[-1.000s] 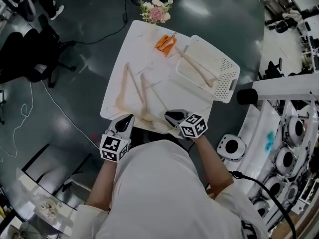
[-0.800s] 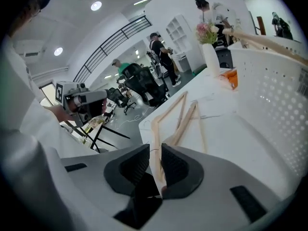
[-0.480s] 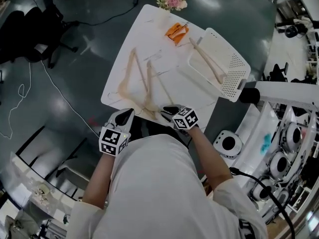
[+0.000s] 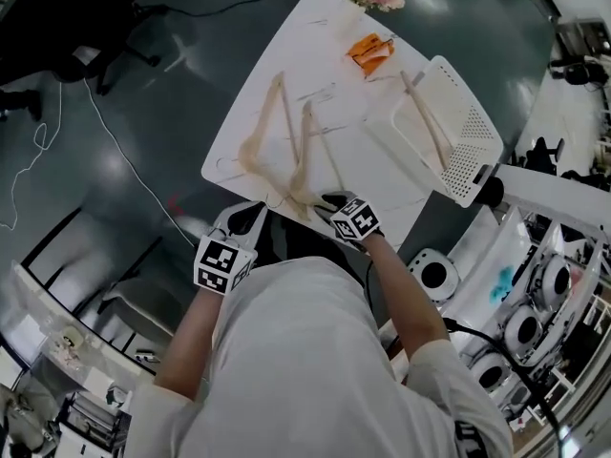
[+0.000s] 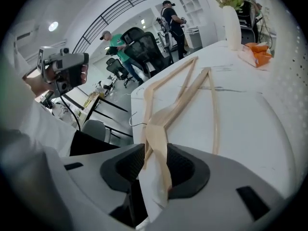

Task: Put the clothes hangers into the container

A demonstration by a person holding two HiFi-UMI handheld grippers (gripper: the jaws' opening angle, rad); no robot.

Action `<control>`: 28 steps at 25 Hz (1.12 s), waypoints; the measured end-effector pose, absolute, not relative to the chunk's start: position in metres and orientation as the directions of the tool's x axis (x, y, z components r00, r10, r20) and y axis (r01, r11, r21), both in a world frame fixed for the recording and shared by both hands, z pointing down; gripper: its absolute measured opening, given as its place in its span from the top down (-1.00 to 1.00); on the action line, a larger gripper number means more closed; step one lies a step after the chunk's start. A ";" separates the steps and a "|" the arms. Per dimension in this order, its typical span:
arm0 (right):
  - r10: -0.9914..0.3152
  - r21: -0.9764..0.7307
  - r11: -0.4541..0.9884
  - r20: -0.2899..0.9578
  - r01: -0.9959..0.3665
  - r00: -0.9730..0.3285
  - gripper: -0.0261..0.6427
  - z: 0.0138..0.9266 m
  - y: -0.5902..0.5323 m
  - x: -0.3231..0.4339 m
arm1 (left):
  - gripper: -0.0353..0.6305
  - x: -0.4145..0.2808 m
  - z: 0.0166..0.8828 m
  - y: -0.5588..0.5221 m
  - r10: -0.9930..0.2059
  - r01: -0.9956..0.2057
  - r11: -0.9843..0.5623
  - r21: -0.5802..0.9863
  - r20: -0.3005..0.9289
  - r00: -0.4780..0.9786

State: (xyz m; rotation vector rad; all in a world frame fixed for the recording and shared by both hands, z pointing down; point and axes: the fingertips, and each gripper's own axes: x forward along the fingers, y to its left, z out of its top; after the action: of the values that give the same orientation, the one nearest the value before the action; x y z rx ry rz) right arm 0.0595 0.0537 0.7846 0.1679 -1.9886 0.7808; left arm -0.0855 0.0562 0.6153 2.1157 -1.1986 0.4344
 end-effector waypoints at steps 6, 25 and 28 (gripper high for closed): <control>0.229 -0.434 0.814 0.851 -0.387 -0.473 0.53 0.809 0.057 0.057 | 0.89 -0.093 0.621 0.057 -0.625 -0.851 -0.342 0.399 0.579 0.523; 0.204 -0.387 0.859 0.860 -0.336 -0.468 0.60 0.812 0.063 0.049 | 0.89 -0.113 0.631 0.054 -0.612 -0.843 -0.341 0.416 0.583 0.535; 0.205 -0.392 0.865 0.846 -0.313 -0.491 0.60 0.796 0.060 0.043 | 0.89 -0.113 0.627 0.050 -0.614 -0.840 -0.357 0.409 0.575 0.541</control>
State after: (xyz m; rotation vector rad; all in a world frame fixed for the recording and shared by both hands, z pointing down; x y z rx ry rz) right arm 0.0429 0.0597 0.7962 0.0788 -1.9906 0.6221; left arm -0.1134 0.0495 0.6272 2.0966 -1.1686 0.4252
